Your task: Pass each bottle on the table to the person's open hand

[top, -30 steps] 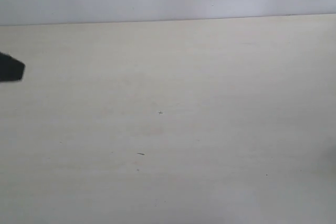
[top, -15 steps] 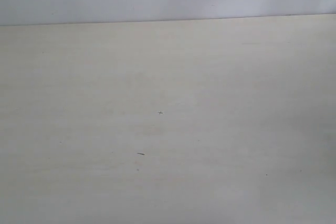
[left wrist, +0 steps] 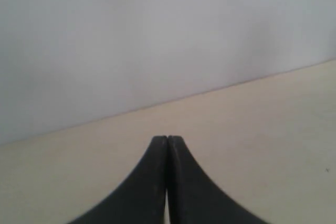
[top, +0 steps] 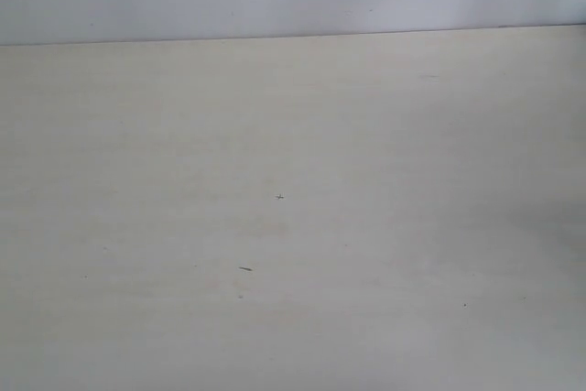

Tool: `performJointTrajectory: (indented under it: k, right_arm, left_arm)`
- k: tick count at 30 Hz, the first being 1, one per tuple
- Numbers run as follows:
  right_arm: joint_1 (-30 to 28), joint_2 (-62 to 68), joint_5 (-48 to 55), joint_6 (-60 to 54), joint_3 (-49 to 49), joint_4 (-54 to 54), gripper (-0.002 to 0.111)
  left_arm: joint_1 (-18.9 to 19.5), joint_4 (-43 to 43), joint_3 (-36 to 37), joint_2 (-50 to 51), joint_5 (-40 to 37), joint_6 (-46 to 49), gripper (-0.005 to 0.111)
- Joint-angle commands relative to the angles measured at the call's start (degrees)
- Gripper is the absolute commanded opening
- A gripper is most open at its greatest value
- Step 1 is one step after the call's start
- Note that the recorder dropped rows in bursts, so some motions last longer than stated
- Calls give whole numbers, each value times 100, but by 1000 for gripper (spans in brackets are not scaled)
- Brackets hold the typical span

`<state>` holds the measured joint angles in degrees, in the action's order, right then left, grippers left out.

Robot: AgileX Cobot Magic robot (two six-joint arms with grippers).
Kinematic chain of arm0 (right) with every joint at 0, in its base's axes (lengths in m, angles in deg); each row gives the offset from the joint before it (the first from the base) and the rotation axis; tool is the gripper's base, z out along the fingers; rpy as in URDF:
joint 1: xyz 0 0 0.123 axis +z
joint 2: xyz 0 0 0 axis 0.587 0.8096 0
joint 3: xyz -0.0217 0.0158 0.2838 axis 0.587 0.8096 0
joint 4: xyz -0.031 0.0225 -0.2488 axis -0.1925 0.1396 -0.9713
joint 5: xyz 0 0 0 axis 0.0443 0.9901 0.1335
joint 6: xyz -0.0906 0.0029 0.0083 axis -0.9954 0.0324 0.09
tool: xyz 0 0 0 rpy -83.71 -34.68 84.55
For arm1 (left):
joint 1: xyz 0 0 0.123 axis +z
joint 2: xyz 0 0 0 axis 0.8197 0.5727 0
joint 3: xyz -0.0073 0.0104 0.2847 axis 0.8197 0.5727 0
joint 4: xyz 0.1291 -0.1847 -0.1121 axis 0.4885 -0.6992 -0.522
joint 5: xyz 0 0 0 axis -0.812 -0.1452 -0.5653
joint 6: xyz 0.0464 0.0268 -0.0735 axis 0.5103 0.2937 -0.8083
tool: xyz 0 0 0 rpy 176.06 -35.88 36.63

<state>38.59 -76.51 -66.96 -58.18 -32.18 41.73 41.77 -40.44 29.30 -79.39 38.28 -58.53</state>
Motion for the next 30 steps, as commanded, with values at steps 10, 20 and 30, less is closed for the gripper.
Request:
performJointTrajectory:
  k: [10, 20, 30]
  right_arm:
    - [-2, -30, -39, -6, 23, -5, 0]
    - [-2, -30, -39, -6, 23, -5, 0]
    - [-2, -30, -39, -6, 23, -5, 0]
  left_arm:
    - [259, -28, 1353, -28, 577, -465, 1]
    - [1484, -28, 1390, -28, 655, -1535, 1]
    - [1539, -28, 1390, -28, 333, -1560, 1]
